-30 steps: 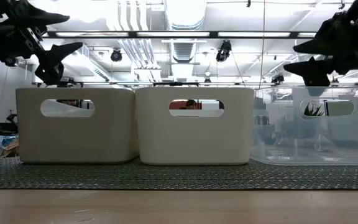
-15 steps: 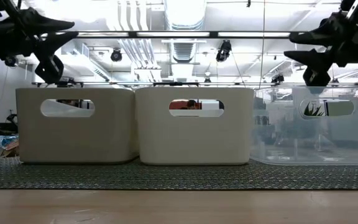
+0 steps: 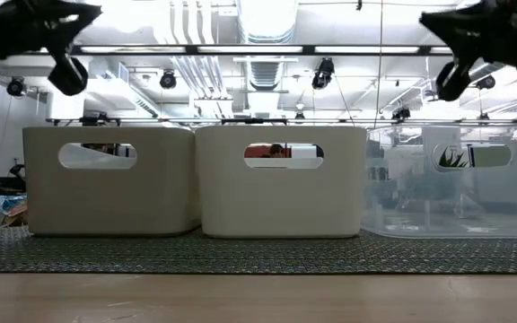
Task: Pick and place Granola Bars by type
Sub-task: Put the red granola bar into the gray bin
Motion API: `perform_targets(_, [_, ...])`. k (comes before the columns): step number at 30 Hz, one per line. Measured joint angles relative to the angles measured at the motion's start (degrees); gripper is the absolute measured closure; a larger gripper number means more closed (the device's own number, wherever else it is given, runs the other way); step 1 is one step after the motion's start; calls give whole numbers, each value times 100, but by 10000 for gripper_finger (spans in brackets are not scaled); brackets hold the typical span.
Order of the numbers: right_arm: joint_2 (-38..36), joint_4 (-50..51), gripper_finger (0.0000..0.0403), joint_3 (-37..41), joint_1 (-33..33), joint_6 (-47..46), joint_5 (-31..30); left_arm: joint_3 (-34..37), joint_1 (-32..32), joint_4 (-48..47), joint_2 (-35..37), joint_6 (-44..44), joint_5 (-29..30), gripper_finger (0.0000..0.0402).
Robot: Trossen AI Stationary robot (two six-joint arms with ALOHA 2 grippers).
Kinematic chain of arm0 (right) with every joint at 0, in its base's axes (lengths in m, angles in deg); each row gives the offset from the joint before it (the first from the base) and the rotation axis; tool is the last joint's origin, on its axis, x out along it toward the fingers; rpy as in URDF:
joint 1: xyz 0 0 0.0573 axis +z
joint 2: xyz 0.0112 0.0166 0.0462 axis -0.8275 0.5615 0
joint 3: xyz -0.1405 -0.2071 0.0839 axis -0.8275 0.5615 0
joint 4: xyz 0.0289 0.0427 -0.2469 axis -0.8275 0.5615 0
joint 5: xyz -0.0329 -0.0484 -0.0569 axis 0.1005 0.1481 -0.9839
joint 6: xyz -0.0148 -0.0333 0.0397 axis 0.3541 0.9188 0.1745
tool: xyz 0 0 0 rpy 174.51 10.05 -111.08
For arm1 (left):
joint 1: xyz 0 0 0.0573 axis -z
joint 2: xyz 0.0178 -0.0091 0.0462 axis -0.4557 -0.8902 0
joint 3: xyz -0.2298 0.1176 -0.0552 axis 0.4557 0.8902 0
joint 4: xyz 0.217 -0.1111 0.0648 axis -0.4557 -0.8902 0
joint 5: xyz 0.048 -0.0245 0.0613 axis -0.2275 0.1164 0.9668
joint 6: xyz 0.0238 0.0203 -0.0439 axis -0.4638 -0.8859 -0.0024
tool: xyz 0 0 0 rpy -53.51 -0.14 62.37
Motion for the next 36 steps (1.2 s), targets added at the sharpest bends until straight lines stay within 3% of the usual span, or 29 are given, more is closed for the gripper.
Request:
perform_targets(6, [93,407,394,-718,0,309,-139,-715,0,-110,-319,-322,50,401])
perform_targets(15, [610,2440,394,-2695,-2,1402,-143,-2106,0,-897,-1324,-835,48,402])
perform_targets(23, [1079,2608,394,-4000,-2,2394,-115,-3321,1,-1188,-2165,-1621,-12,402])
perform_targets(27, [1249,2623,394,-4439,-2,2445,-156,-3837,2,-1543,-2456,-1782,-22,401])
perform_targets(36, [1438,2619,394,-4895,-2,2395,-146,-4243,0,-2259,-2696,-2089,-23,401])
